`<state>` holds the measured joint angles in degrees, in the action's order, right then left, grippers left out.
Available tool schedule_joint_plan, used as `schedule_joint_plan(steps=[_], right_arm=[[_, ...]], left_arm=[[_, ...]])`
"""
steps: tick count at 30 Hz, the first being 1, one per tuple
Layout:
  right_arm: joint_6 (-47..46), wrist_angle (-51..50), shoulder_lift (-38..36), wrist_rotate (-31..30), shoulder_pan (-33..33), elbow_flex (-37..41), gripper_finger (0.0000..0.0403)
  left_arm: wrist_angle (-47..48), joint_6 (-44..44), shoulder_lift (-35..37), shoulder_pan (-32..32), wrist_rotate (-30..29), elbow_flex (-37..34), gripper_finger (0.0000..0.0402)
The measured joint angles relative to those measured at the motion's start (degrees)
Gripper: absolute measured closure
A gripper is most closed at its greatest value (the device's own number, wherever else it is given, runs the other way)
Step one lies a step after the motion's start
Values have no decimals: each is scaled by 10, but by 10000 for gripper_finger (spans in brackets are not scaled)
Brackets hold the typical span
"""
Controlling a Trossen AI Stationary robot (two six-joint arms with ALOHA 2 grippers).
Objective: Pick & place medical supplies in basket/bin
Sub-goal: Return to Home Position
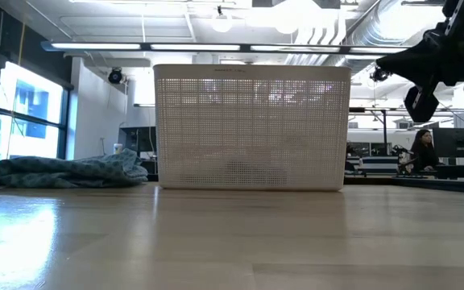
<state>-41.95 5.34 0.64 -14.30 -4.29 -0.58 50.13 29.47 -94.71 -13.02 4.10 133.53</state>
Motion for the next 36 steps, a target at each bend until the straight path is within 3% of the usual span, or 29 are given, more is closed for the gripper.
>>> schedule_joint_plan(steps=[5,13,18,21,24,26,29,33,36], right_arm=[[36,-5,1,40,0,0,403],[225,-16,1,53,0,0,403],[226,-16,1,52,0,0,403],[226,-16,1,53,0,1,402],[226,-17,1,53,0,1,402],[226,-17,1,53,0,1,402],[226,-17,1,53,0,1,402],[226,-17,1,53,0,1,402],[226,-17,1,53,0,1,402]], left_arm=[[20,-24,1,0,-3,0,170],[33,-100,1,0,-9,0,184],[101,-141,12,1,-47,-1,250],[151,-174,37,16,-93,-1,307],[189,-202,79,24,-93,-22,369],[191,-206,117,27,-88,-59,381],[166,-204,191,42,-100,-148,364],[70,-185,315,50,-119,-321,338],[-38,-172,418,48,-114,-467,359]])
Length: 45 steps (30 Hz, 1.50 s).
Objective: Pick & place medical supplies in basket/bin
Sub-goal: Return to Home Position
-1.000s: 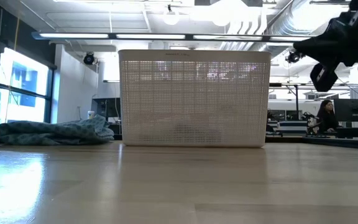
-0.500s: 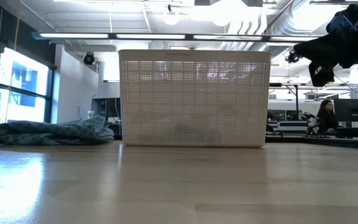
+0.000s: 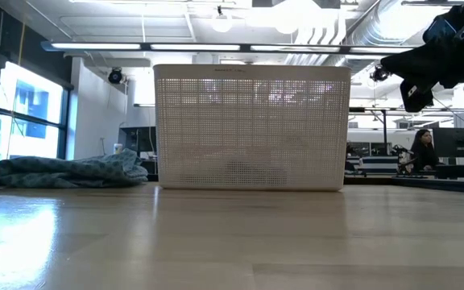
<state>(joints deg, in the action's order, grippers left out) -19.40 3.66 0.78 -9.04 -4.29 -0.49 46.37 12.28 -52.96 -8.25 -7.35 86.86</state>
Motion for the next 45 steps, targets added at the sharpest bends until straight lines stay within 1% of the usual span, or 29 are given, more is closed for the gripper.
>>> schedule_joint_plan(steps=[2,5,7,9,11,14,15,17,22,26,28,31,36,39,42,44,45], right_arm=[[0,0,0,0,0,0,402],[0,0,0,0,0,0,402],[0,0,0,0,0,0,402],[0,0,0,0,0,0,402],[0,0,0,0,0,0,402],[0,0,0,0,0,0,402],[0,0,0,0,0,0,402],[0,0,0,0,0,0,402],[0,0,0,0,0,0,402],[0,0,0,0,0,0,402],[0,0,0,0,0,0,402],[0,0,0,0,0,0,402],[0,0,0,0,0,0,402],[0,0,0,0,0,1,402],[0,0,0,0,0,1,402],[0,0,0,0,0,1,402],[0,0,0,0,0,1,402]], left_arm=[[-76,5,67,0,11,-88,380],[-177,24,158,0,20,-209,381],[-240,42,211,0,20,-279,370],[-287,60,256,0,19,-338,358],[-313,78,295,0,23,-390,357],[-346,90,344,0,35,-456,380],[-358,90,359,0,40,-475,381],[-378,94,387,0,47,-509,381],[-381,136,449,0,48,-582,367],[-458,177,501,0,54,-655,381],[-499,189,524,0,56,-685,381],[-531,208,525,0,61,-716,381],[-538,244,526,0,77,-747,378],[-535,238,526,0,85,-758,380],[-540,230,526,0,85,-786,380],[-539,252,525,0,91,-810,380],[-555,266,525,0,99,-824,380]])
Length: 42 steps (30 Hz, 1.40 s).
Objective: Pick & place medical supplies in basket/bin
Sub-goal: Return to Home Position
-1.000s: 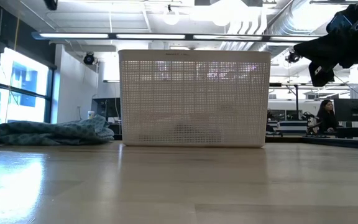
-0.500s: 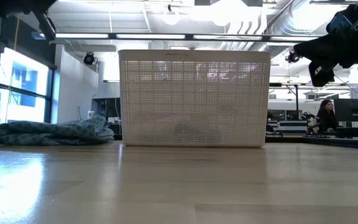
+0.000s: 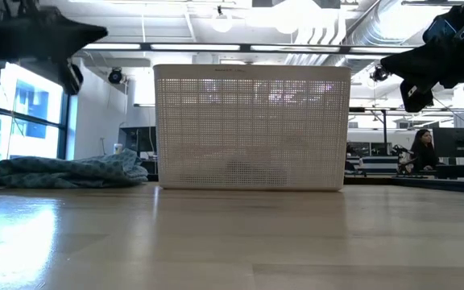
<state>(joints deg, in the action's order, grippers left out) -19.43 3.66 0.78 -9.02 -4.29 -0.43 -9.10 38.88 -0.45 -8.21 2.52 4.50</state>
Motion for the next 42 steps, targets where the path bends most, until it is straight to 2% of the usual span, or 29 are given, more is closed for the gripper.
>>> schedule_joint_plan(steps=[3,7,10,15,18,22,29,36,42], right_arm=[[0,0,0,0,0,0,402],[0,0,0,0,0,0,402],[0,0,0,0,0,0,402],[0,0,0,0,0,0,402],[0,0,0,0,0,0,402],[0,0,0,0,0,0,402],[0,0,0,0,0,0,402],[0,0,0,0,0,0,402],[0,0,0,0,0,0,402]], left_arm=[[-40,16,1,0,9,-35,380],[-46,-24,1,0,-4,-35,374],[-17,-40,1,0,-2,-35,376],[68,-132,0,0,4,-35,379],[91,-145,0,0,2,-35,368],[92,-158,-5,0,-5,-35,361],[92,-214,-5,0,-5,-35,370],[94,-343,-5,0,-25,-35,335],[93,-357,-5,0,-34,-35,319]])
